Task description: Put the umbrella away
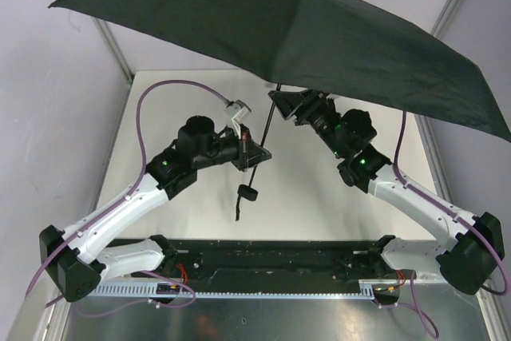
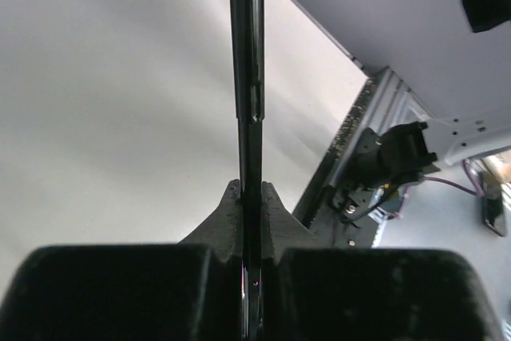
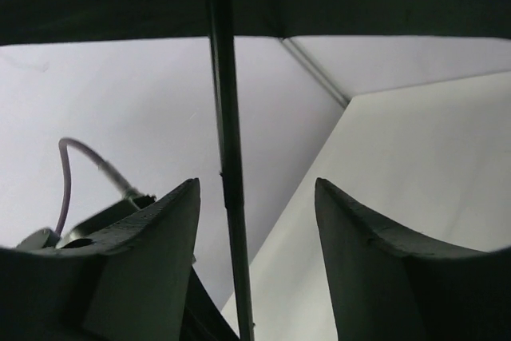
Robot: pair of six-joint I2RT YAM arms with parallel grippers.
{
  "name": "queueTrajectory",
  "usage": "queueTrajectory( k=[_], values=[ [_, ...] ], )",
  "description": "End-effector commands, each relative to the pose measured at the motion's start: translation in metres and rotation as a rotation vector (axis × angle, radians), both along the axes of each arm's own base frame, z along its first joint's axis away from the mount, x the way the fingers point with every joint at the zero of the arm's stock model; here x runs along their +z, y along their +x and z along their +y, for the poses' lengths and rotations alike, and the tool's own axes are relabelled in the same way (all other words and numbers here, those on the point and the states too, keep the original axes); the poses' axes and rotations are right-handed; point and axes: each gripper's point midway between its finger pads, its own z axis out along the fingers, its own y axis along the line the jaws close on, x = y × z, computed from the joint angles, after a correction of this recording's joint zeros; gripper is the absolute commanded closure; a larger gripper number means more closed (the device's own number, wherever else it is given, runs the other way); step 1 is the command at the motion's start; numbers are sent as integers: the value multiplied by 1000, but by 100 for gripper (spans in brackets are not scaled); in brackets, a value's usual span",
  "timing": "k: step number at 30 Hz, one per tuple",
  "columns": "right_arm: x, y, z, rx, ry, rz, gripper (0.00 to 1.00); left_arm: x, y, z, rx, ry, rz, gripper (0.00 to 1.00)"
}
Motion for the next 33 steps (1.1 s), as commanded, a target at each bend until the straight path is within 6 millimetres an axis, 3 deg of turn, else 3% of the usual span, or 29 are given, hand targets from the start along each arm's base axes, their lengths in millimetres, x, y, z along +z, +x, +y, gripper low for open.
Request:
queueTrajectory(
  k=[1, 8, 10, 12, 14, 15, 17, 19, 22, 25, 28, 30, 33],
  values=[
    [43, 14, -5, -108, 88, -79, 36, 36, 16, 12, 77, -28, -191, 100],
    [43, 39, 18, -238, -12, -51, 38, 34, 24, 21, 133, 11, -206, 100],
    [42, 45, 22, -264, -35, -47, 53, 34, 24, 23, 143, 17, -209, 100],
    [46, 46, 26, -252, -34, -64, 84, 35, 25, 25, 155, 19, -210, 100],
    [55, 43, 31, -189, -22, -107, 96, 36, 25, 26, 154, 8, -192, 100],
    [62, 37, 35, -122, -8, -138, 98, 37, 24, 26, 139, -7, -175, 93],
    [76, 20, 40, 20, 32, -202, 99, 40, 20, 29, 102, -47, -129, 64],
    [91, -3, 39, 148, 92, -272, 100, 46, 14, 27, 39, -96, -87, 43],
    [111, -37, 38, 332, 160, -361, 100, 56, -4, 13, -124, -182, -17, 25],
    [123, -57, 33, 463, 252, -407, 100, 69, -29, -5, -338, -294, 46, 11],
    [132, -71, 28, 559, 353, -453, 100, 76, -39, -16, -433, -337, 77, 15],
    [129, -70, 26, 585, 400, -446, 100, 79, -39, -18, -435, -349, 70, 27],
    [119, -59, 23, 613, 446, -406, 97, 81, -28, -15, -353, -349, 7, 81]
  ],
)
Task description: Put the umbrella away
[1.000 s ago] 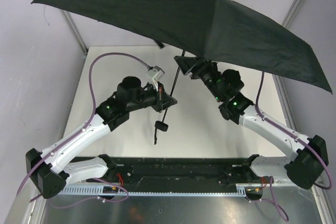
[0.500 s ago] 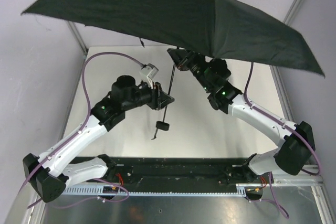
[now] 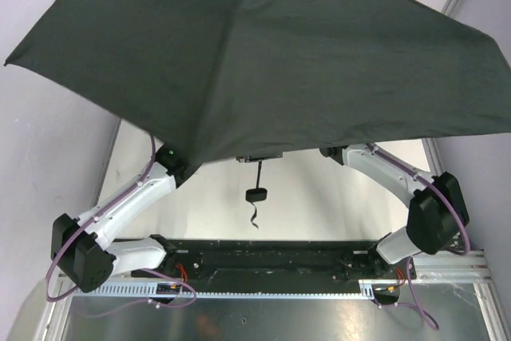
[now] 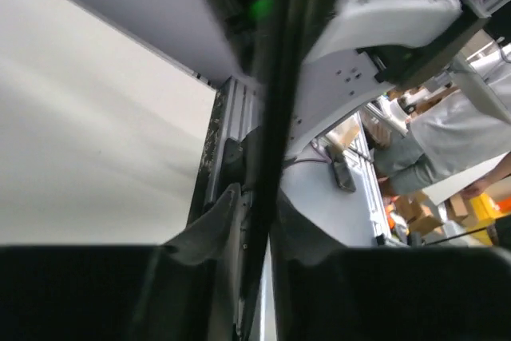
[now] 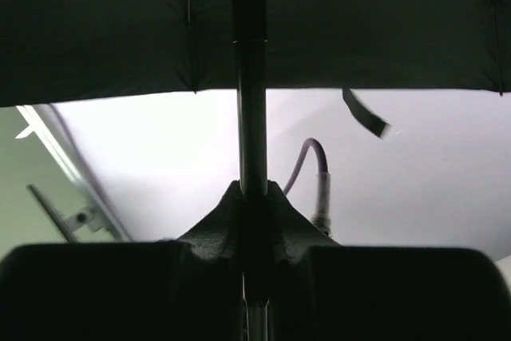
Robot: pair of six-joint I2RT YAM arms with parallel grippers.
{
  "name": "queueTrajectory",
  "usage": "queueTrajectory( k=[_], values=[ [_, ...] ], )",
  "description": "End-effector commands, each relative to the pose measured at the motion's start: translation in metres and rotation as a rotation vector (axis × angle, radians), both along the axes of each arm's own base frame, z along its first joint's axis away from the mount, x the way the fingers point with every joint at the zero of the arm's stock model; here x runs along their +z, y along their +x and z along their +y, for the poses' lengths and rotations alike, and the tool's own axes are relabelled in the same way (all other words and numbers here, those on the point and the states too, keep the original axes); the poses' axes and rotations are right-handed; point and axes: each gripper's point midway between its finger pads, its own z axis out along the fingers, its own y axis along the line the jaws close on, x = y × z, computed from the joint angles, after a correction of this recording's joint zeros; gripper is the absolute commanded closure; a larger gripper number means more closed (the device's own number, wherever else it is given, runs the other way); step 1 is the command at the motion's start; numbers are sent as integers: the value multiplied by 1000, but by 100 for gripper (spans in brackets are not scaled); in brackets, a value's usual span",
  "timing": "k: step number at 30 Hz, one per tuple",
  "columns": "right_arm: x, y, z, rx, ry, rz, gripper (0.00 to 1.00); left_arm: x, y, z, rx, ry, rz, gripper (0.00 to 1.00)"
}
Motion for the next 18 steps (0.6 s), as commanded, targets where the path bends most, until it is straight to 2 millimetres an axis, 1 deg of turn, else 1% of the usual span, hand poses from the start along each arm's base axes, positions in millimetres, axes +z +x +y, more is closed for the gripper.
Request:
queueTrajectory(
  k=[1, 2, 3, 4, 5, 6, 7, 9, 11, 12, 18],
  values=[
    [19, -22, -21, 143, 134, -69, 90, 32, -5, 6, 27, -83, -110, 91],
    [12, -14, -18, 125, 102, -32, 79, 29, -2, 7, 62, -72, -114, 95],
    [3, -3, -13, 91, 57, 16, 70, 26, 4, 9, 106, -53, -113, 98],
    [-14, 15, -7, 21, -18, 106, 59, 22, 9, 10, 149, -29, -115, 99],
    [-29, 32, -3, -77, -94, 176, 49, 18, 15, 13, 195, -2, -128, 99],
    [-42, 45, -2, -185, -160, 223, 41, 13, 21, 17, 244, 23, -137, 100],
    [-53, 56, -5, -287, -228, 259, 36, 8, 28, 23, 294, 39, -130, 100],
    [-72, 70, -11, -430, -337, 303, 31, 1, 39, 36, 376, 56, -132, 100],
    [-80, 79, -16, -517, -395, 321, 29, -3, 45, 46, 439, 68, -146, 100],
    [-81, 80, -15, -533, -412, 320, 29, -4, 46, 49, 460, 75, -154, 100],
    [-77, 78, 18, -608, -521, 252, 28, -13, 56, 57, 510, 141, -151, 100]
  ],
)
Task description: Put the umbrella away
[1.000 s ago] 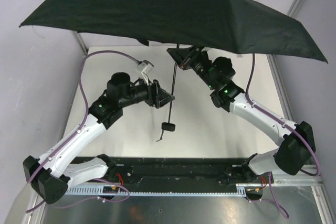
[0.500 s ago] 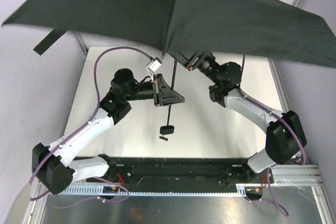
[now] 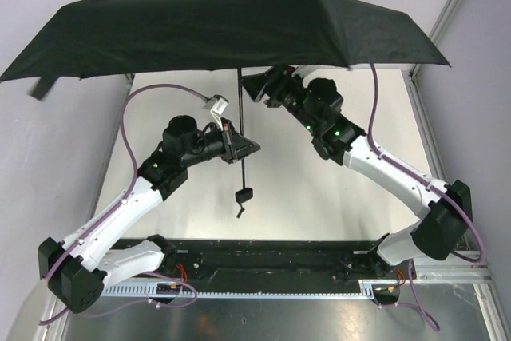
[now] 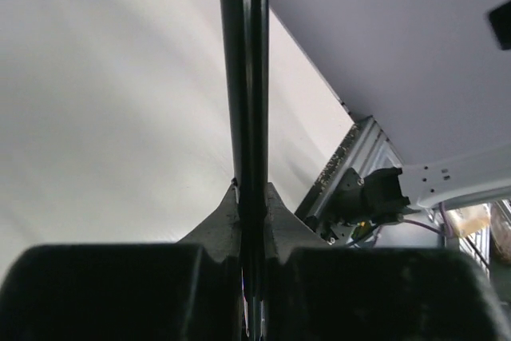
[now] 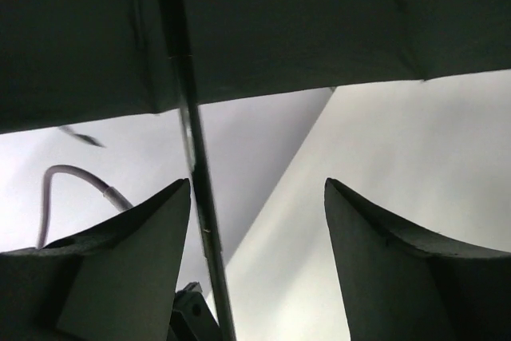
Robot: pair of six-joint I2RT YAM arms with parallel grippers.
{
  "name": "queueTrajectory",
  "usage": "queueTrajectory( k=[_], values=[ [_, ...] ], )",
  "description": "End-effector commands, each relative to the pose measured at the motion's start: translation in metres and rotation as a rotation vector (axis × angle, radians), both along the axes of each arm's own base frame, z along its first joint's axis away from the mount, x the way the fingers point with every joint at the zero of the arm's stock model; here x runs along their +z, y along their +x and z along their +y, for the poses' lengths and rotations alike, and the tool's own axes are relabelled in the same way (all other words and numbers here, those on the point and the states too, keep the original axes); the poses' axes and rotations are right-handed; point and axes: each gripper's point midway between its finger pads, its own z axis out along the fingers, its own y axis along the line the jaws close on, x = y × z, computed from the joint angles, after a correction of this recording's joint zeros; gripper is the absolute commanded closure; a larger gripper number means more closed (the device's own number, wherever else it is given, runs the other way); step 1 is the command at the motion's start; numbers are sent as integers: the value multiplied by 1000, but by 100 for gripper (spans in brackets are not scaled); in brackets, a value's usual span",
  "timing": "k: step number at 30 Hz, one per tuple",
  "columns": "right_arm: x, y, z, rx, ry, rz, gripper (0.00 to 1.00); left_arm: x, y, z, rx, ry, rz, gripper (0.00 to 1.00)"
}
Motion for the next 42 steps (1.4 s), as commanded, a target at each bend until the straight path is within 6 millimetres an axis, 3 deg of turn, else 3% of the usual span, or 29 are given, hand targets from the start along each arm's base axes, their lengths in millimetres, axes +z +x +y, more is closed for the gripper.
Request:
queueTrajectory(
  k=[1, 7, 9, 11, 13, 14, 18, 20, 22, 28, 34, 37, 38, 40, 42],
  values=[
    [9, 8, 9, -130, -169, -65, 28, 33, 16, 11, 66, 7, -181, 100],
    [28, 9, 37, -175, -272, -125, 29, 30, 23, 18, 92, 22, -172, 100],
    [30, 14, 43, -202, -297, -125, 36, 29, 22, 17, 84, 25, -171, 100],
    [29, 23, 47, -231, -320, -119, 54, 29, 22, 17, 82, 30, -172, 100],
    [30, 30, 51, -228, -317, -116, 85, 29, 22, 19, 86, 35, -177, 100],
    [33, 31, 54, -206, -302, -120, 93, 30, 21, 19, 82, 32, -174, 96],
    [62, 10, 55, 11, -97, -227, 100, 46, 9, 13, -29, -70, -142, 38],
    [72, -4, 43, 127, 53, -247, 100, 57, -1, 7, -130, -178, -126, 27],
    [80, -13, 26, 210, 170, -250, 100, 61, -9, 2, -216, -260, -100, 24],
    [99, -47, -6, 298, 356, -316, 100, 44, -10, -4, -260, -273, -33, 24],
    [110, -65, -16, 283, 456, -375, 100, 38, -20, -17, -305, -267, -11, 26],
    [113, -72, -15, 313, 503, -384, 100, 33, -22, -21, -324, -260, -2, 45],
    [113, -73, -14, 316, 501, -383, 100, 33, -22, -21, -326, -258, -6, 54],
    [109, -71, -12, 297, 473, -367, 100, 36, -21, -20, -316, -255, -35, 85],
    [99, -60, -10, 230, 421, -311, 96, 39, -20, -16, -280, -256, -73, 96]
  ],
)
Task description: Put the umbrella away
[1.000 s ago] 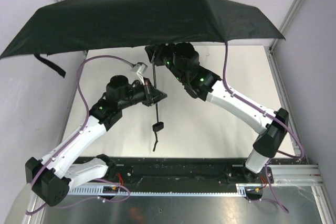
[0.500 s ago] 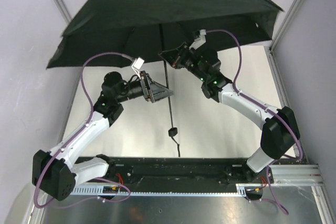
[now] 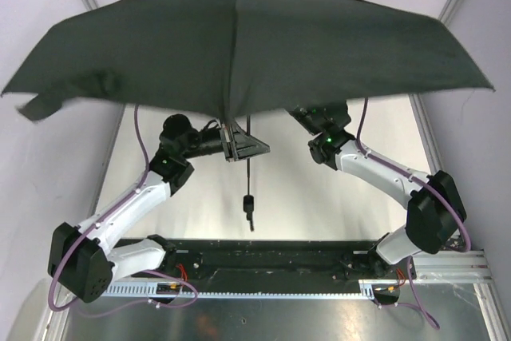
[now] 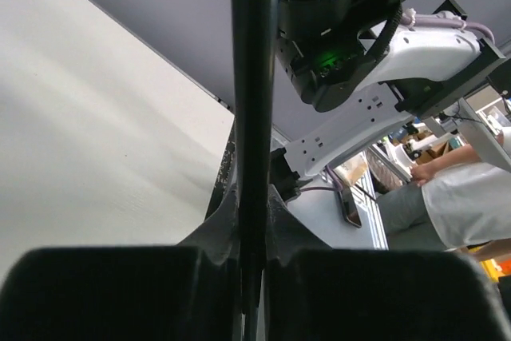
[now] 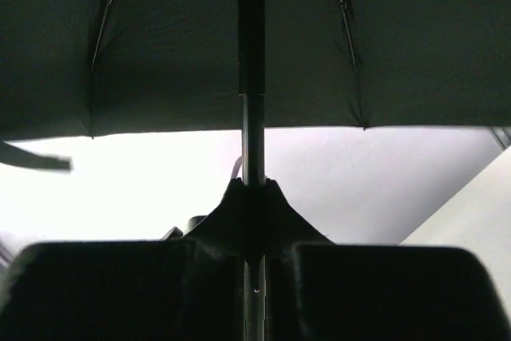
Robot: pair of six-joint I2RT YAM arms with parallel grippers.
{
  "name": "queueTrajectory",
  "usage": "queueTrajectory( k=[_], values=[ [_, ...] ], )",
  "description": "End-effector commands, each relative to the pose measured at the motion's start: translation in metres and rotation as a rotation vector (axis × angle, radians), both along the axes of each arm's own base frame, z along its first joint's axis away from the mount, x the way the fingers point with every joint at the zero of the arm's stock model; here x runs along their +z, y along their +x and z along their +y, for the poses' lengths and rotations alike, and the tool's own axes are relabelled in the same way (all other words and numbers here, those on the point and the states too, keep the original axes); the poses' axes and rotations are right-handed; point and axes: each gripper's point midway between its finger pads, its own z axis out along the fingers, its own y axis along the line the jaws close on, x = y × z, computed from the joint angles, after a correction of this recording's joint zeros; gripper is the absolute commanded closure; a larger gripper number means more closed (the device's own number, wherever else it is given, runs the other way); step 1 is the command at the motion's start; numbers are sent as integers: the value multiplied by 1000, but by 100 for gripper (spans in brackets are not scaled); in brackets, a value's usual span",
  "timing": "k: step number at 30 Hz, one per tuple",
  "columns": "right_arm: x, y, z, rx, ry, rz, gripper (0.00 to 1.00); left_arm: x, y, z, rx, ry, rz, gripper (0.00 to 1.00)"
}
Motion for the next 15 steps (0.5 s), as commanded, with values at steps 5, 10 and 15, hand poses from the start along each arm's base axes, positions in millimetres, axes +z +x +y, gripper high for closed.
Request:
queueTrajectory(
  k=[5, 10, 15],
  values=[
    [43, 0, -29, -160, 87, -5, 60, 13, 0, 9, 74, -20, -100, 100],
    [51, 23, -29, -169, 129, 0, 44, 14, -4, 9, 54, -21, -113, 100],
    [61, 52, -33, -207, 147, -4, 31, 17, -8, 9, 38, -23, -131, 100]
  ],
)
